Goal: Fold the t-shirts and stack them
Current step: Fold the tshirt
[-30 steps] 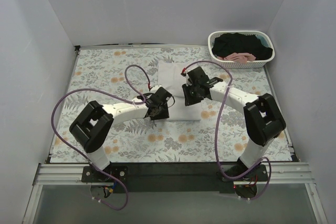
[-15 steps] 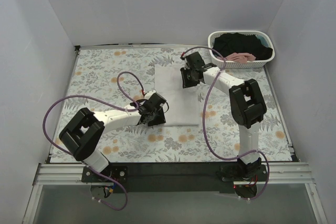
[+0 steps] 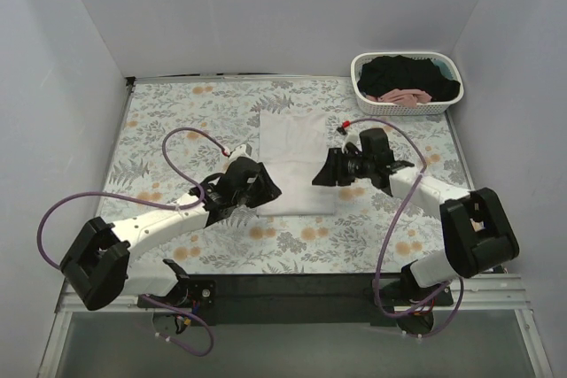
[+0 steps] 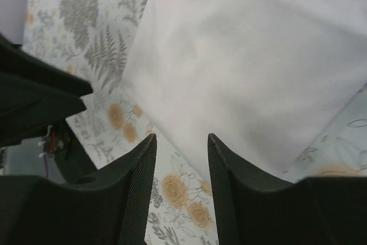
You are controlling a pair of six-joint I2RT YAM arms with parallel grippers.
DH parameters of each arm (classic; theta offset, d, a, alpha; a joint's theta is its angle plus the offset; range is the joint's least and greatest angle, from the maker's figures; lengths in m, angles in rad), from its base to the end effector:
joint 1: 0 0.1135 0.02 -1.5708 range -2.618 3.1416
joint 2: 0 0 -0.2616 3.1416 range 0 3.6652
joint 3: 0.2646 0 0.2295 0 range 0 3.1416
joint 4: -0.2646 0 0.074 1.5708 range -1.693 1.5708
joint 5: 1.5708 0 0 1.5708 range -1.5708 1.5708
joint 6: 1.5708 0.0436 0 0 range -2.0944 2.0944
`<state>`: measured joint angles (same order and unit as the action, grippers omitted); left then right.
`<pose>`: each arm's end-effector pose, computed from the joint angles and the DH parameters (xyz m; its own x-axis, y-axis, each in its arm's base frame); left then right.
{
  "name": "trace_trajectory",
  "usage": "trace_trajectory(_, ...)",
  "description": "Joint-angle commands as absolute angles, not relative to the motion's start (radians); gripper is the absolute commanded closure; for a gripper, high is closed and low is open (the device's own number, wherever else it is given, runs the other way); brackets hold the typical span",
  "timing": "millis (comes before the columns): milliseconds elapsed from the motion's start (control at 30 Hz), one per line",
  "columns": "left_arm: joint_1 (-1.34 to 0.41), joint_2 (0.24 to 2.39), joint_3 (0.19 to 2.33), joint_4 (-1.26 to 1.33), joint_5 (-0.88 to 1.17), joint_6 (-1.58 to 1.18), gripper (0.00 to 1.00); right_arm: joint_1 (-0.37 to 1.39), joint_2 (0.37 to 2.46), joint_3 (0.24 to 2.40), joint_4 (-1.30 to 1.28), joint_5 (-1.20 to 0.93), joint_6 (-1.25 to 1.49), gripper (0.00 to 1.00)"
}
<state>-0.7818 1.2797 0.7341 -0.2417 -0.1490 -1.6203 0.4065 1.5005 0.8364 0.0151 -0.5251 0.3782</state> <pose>0.1806 -0.1702 0.2175 -0.5968 -0.7993 -0.0701 -0.5329 0.4602 -0.7101 0.2688 0.1395 0.2177 -0.7777 0.0131 -0.6285 -0.4539 0.6801 0.5757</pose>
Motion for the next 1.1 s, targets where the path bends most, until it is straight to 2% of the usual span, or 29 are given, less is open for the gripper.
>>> trace_trajectory(0,-0.758,1.278,0.632,-0.082,-0.06,-1.647,0.63,0.394,1.437,0.634,0.316,-0.75,0.517,0.52)
trace_trajectory(233,-0.66,1.328,0.425,0.152,0.066,-1.762,0.64,0.351,1.544,0.414,0.576,-0.85,0.552,0.52)
trace_trajectory(400,-0.634,1.335,0.347,0.146,0.075,-1.839,0.65,0.284,1.661,0.335,0.66,-0.862,0.551,0.53)
trace_trajectory(533,-0.612,1.223,0.321,0.092,0.063,-1.85,0.65,0.25,1.58,0.31,0.657,-0.887,0.583,0.53)
trace_trajectory(633,-0.577,1.126,0.334,0.083,0.067,-1.845,0.66,0.25,1.504,0.35,0.655,-0.894,0.644,0.52)
trace_trajectory(733,-0.526,1.136,0.388,0.144,0.106,-1.827,0.65,0.25,1.505,0.458,0.657,-0.89,0.69,0.52)
trace_trajectory(900,-0.45,1.376,0.627,0.202,0.192,-1.723,0.65,0.25,1.632,0.655,0.657,-0.838,0.715,0.52)
trace_trajectory(1067,-0.397,1.665,0.764,0.31,0.278,-1.723,0.69,0.249,1.822,0.845,0.663,-0.782,0.744,0.52)
